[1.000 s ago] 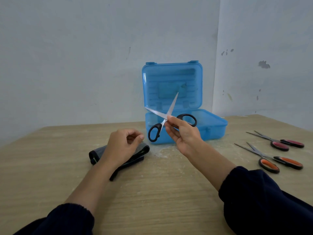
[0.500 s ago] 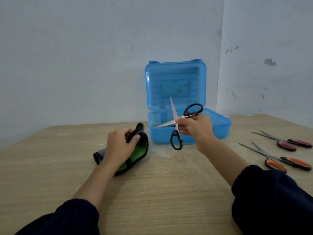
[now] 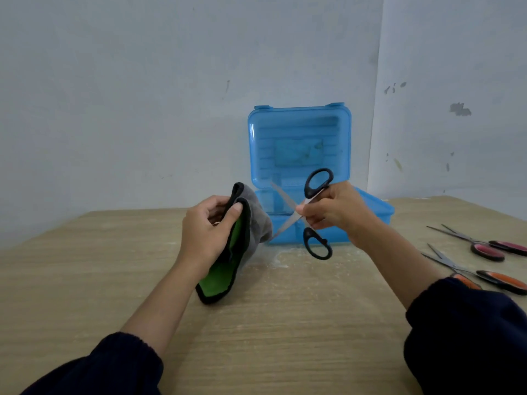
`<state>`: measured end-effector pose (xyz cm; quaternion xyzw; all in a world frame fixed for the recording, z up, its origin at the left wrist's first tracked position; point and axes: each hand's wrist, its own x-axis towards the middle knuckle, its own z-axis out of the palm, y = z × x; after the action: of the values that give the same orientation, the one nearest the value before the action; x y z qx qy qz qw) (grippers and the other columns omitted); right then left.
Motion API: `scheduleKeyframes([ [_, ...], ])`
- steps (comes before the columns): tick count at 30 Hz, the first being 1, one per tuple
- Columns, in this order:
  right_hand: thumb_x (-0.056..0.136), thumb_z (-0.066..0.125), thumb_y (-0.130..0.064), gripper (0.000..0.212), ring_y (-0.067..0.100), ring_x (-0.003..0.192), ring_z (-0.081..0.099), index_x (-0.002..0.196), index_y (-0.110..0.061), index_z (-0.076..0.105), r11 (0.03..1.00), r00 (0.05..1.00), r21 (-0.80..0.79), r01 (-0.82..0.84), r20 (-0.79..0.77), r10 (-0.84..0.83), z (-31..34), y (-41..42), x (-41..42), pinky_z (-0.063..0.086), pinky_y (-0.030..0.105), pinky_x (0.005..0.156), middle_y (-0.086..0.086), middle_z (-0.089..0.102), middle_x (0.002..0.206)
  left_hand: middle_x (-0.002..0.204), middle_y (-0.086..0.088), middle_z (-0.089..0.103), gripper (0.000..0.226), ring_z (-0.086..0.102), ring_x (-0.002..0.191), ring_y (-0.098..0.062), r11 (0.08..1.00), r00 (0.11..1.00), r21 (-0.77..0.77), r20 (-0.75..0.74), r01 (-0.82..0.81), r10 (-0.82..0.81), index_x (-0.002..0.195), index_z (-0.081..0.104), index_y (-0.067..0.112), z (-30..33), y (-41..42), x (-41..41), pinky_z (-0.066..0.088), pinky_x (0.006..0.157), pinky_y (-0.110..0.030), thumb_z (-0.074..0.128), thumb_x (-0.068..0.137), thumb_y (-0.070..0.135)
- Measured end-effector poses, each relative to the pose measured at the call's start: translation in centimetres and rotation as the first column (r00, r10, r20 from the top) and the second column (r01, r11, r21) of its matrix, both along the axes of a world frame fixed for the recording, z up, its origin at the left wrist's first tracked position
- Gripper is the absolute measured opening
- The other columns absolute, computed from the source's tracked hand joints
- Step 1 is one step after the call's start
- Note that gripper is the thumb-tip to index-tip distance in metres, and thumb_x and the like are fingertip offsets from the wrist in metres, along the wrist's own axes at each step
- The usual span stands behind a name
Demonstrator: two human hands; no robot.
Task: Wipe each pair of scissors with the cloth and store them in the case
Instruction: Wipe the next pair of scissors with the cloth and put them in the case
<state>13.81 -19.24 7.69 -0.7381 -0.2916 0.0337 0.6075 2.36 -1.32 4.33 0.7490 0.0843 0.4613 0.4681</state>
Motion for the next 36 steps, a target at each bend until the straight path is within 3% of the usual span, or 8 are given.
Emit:
scheduleKeyframes([
  [5, 0.073, 0.076, -0.009, 0.016, 0.013, 0.057, 0.060, 0.083, 0.002, 0.071, 0.992, 0.993, 0.046, -0.118, -0.024, 0.120, -1.1, 1.4, -0.4, 0.052, 0.021, 0.055, 0.009, 0.063, 0.065, 0.075, 0.009, 0.070, 0.014, 0.063, 0.070, -0.001, 0.974, 0.980, 0.115, -0.072, 0.193, -0.186, 0.079, 0.070, 0.019, -0.2, -1.8, 0.0, 0.049, 0.068, -0.014, 0.058, 0.087, 0.021],
  [8, 0.075, 0.074, -0.008, 0.014, 0.014, 0.061, 0.061, 0.084, 0.002, 0.070, 0.986, 0.988, 0.070, -0.152, -0.025, 0.154, -1.1, 1.2, -0.4, 0.053, 0.021, 0.058, 0.008, 0.064, 0.068, 0.081, 0.001, 0.074, 0.033, 0.067, 0.073, -0.009, 0.956, 0.949, -0.045, -0.116, 0.291, -0.294, 0.082, 0.073, 0.013, 0.1, -1.7, -0.1, 0.051, 0.066, -0.016, 0.046, 0.094, 0.027],
  [12, 0.077, 0.071, -0.005, 0.009, 0.019, 0.067, 0.064, 0.084, 0.000, 0.068, 0.968, 0.971, 0.072, -0.239, 0.008, 0.240, -0.9, 1.5, -1.3, 0.055, 0.021, 0.058, 0.012, 0.066, 0.074, 0.078, -0.002, 0.072, 0.012, 0.063, 0.069, -0.005, 0.961, 0.954, -0.066, -0.125, 0.267, -0.273, 0.084, 0.070, 0.013, 0.2, -1.4, 0.0, 0.050, 0.066, -0.017, 0.062, 0.083, 0.022],
  [16, 0.078, 0.069, 0.000, 0.003, 0.017, 0.062, 0.064, 0.077, -0.003, 0.067, 0.961, 0.965, 0.083, -0.262, 0.026, 0.261, -1.4, 2.3, -2.0, 0.056, 0.024, 0.059, 0.009, 0.065, 0.068, 0.080, 0.001, 0.074, 0.014, 0.066, 0.074, -0.007, 0.933, 0.917, -0.172, -0.195, 0.317, -0.348, 0.089, 0.073, 0.014, -0.2, -1.5, 0.1, 0.052, 0.075, -0.020, 0.070, 0.076, 0.020],
  [21, 0.080, 0.067, 0.000, 0.001, 0.022, 0.066, 0.062, 0.079, 0.000, 0.067, 0.943, 0.950, 0.120, -0.309, -0.004, 0.312, -1.9, 2.7, -2.2, 0.056, 0.030, 0.065, 0.010, 0.064, 0.068, 0.076, -0.009, 0.065, 0.013, 0.053, 0.067, -0.014, 0.946, 0.911, 0.040, -0.287, 0.321, -0.297, 0.087, 0.071, 0.016, -0.6, -1.3, 0.2, 0.042, 0.065, -0.027, 0.066, 0.082, 0.027],
  [27, 0.081, 0.065, -0.001, 0.006, 0.014, 0.058, 0.065, 0.083, 0.004, 0.067, 0.939, 0.942, 0.073, -0.336, 0.015, 0.336, -1.3, 2.1, -2.2, 0.056, 0.023, 0.058, 0.005, 0.066, 0.063, 0.066, 0.004, 0.055, 0.014, 0.045, 0.060, -0.009, 0.916, 0.941, 0.294, -0.278, 0.274, -0.192, 0.072, 0.063, 0.024, 0.0, -1.5, 0.1, 0.039, 0.059, -0.026, 0.055, 0.076, 0.036],
  [33, 0.080, 0.067, -0.003, 0.005, 0.013, 0.057, 0.062, 0.082, 0.001, 0.068, 0.950, 0.953, 0.083, -0.302, 0.054, 0.299, -0.6, 1.3, -1.8, 0.054, 0.021, 0.056, 0.007, 0.066, 0.064, 0.069, 0.010, 0.058, 0.023, 0.052, 0.071, -0.005, 0.923, 0.953, 0.308, -0.263, 0.233, -0.153, 0.078, 0.066, 0.015, 0.1, -1.0, -0.2, 0.040, 0.072, -0.017, 0.056, 0.073, 0.036],
  [36, 0.080, 0.067, -0.002, 0.001, 0.015, 0.058, 0.064, 0.080, -0.001, 0.068, 0.946, 0.949, 0.082, -0.313, 0.077, 0.307, -0.7, 1.6, -1.9, 0.057, 0.023, 0.058, 0.006, 0.067, 0.063, 0.077, 0.001, 0.066, 0.022, 0.059, 0.078, -0.008, 0.934, 0.958, 0.266, -0.221, 0.240, -0.183, 0.082, 0.067, 0.015, -0.1, -1.2, 0.0, 0.043, 0.076, -0.017, 0.059, 0.074, 0.033],
])
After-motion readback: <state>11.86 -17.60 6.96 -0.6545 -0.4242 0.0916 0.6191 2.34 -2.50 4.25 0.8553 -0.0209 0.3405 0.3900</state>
